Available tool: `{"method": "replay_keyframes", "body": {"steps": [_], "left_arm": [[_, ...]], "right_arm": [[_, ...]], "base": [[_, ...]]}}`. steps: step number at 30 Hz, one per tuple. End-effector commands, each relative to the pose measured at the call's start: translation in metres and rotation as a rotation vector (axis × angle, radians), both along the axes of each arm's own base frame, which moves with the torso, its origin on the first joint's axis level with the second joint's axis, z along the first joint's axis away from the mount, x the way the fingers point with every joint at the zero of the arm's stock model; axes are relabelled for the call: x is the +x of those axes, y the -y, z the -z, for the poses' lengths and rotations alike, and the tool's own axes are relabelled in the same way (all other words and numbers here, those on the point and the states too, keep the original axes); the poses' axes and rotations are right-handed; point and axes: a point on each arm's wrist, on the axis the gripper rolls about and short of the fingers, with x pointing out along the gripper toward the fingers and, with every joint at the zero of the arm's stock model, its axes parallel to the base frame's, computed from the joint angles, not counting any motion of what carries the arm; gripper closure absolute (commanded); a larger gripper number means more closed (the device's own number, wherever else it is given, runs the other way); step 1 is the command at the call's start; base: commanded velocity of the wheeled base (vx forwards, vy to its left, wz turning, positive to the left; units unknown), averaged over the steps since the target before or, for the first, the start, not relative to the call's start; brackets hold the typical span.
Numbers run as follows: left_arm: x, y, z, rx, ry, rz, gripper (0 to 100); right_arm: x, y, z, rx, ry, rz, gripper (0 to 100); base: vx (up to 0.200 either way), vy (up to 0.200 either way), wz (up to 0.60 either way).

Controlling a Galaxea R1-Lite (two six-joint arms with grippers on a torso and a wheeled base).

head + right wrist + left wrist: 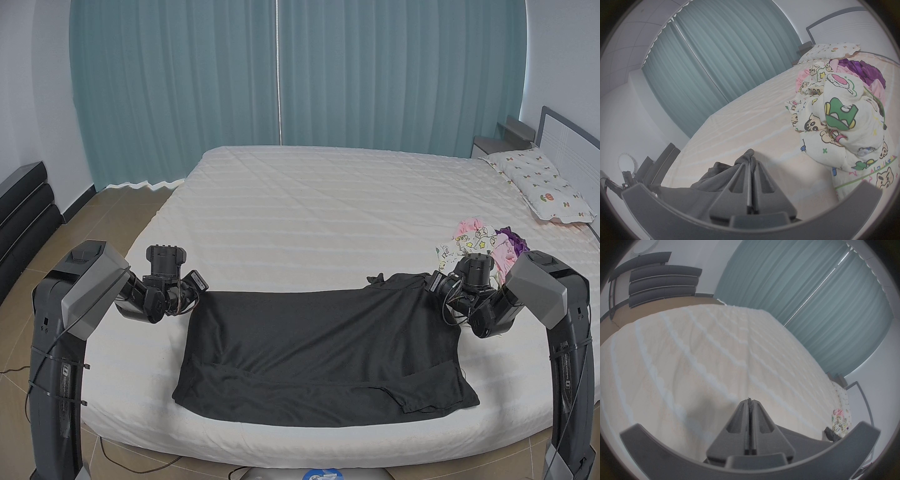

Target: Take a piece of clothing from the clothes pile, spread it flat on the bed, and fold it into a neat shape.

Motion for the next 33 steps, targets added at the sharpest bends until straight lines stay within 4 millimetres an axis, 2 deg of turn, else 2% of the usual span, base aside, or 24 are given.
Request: {"method": "replay_keyframes", "body": {"steps": [1,5,12,15,19,22,29,33], "left_arm": [[-0.003,-0.002,-0.002,-0.007,0.03,-0.013,100],[-0.003,-0.005,-0.002,-0.008,0.042,-0.02,100],[-0.004,-0.01,0.002,-0.001,0.03,-0.026,100],[-0.005,-0.011,0.001,-0.002,0.032,-0.029,100],[-0.011,-0.011,-0.003,-0.004,0.021,-0.027,100],[-0.016,-0.01,-0.014,-0.008,0.033,-0.013,100],[-0.018,-0.01,-0.017,0.02,0.039,0.002,100],[-0.019,-0.011,-0.02,0.022,0.045,0.002,100]], "right_arm": [[-0.003,0.001,0.004,0.003,0.007,0.003,100],[-0.002,-0.002,0.007,0.005,0.036,-0.002,100],[-0.001,0.001,-0.001,0.005,0.071,0.013,100],[-0.003,0.006,-0.007,0.012,0.078,0.019,100],[-0.016,0.007,-0.02,0.026,0.06,-0.005,100],[-0.02,0.008,-0.03,0.035,0.07,-0.032,100],[-0.027,0.011,-0.028,0.024,0.071,-0.027,100],[-0.024,0.01,-0.03,0.029,0.09,-0.026,100]], "base": [[0.0,0.0,0.0],[0.0,0.0,0.0],[0.0,0.0,0.0],[0.0,0.0,0.0],[0.0,0.0,0.0],[0.0,0.0,0.0],[0.0,0.0,0.0],[0.0,0.0,0.0]]}}
